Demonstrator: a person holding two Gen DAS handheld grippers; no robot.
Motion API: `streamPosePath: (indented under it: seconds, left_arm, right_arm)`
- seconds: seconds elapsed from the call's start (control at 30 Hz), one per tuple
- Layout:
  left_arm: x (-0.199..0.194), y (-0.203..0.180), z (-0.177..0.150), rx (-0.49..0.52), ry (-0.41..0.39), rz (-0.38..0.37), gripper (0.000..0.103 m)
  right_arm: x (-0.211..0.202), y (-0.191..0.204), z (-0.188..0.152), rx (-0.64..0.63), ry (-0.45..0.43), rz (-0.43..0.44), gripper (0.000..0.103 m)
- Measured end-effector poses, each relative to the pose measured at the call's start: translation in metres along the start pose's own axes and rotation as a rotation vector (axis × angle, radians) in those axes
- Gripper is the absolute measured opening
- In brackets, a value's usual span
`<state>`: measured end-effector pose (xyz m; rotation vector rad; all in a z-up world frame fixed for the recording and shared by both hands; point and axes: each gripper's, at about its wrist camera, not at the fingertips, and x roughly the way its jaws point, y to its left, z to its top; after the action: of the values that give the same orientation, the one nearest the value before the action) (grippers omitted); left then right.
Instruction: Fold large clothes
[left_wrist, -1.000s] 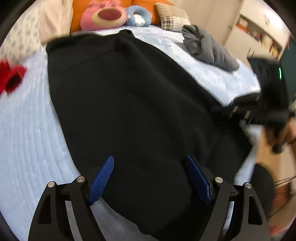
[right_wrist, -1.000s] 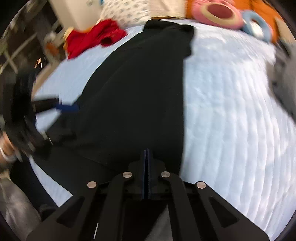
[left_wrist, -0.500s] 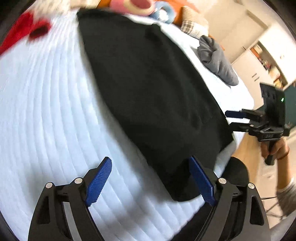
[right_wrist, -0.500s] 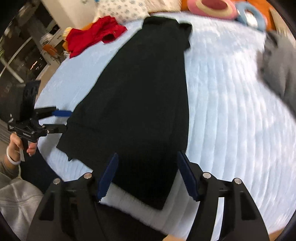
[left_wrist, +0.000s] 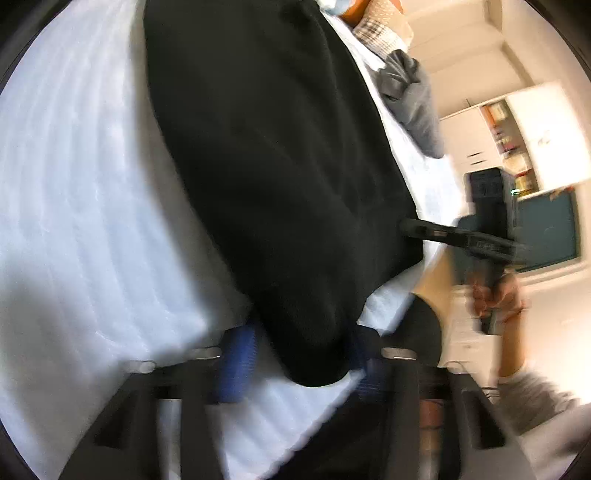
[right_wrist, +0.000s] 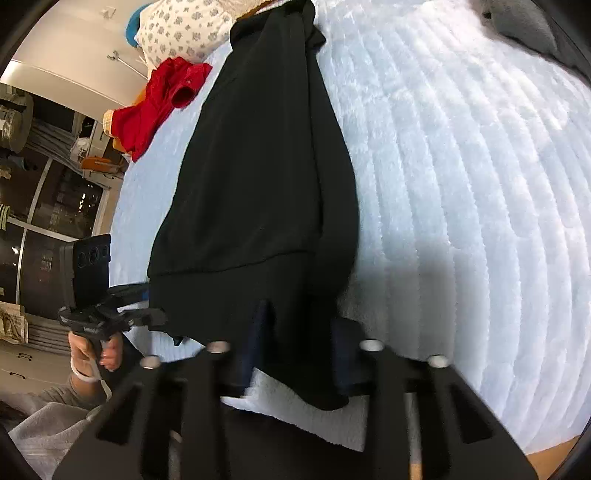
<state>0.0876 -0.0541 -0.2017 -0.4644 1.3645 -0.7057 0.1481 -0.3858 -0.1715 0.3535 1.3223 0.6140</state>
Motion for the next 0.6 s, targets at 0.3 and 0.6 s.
streamPosePath:
  seconds: [0.3, 0.6]
  left_arm:
    - [-0.012, 0.013, 0.015, -0.167, 0.037, -0.227, 0.036]
    - [-0.064, 0.019, 0.060, -0.335, -0.011, -0.473, 0.036]
  right_arm:
    - [-0.027, 0.003, 0.007, 0.017, -0.037, 0.163, 0.010]
    - [-0.058, 0.028, 0.071, 0.011, -0.102, 0.291, 0.010]
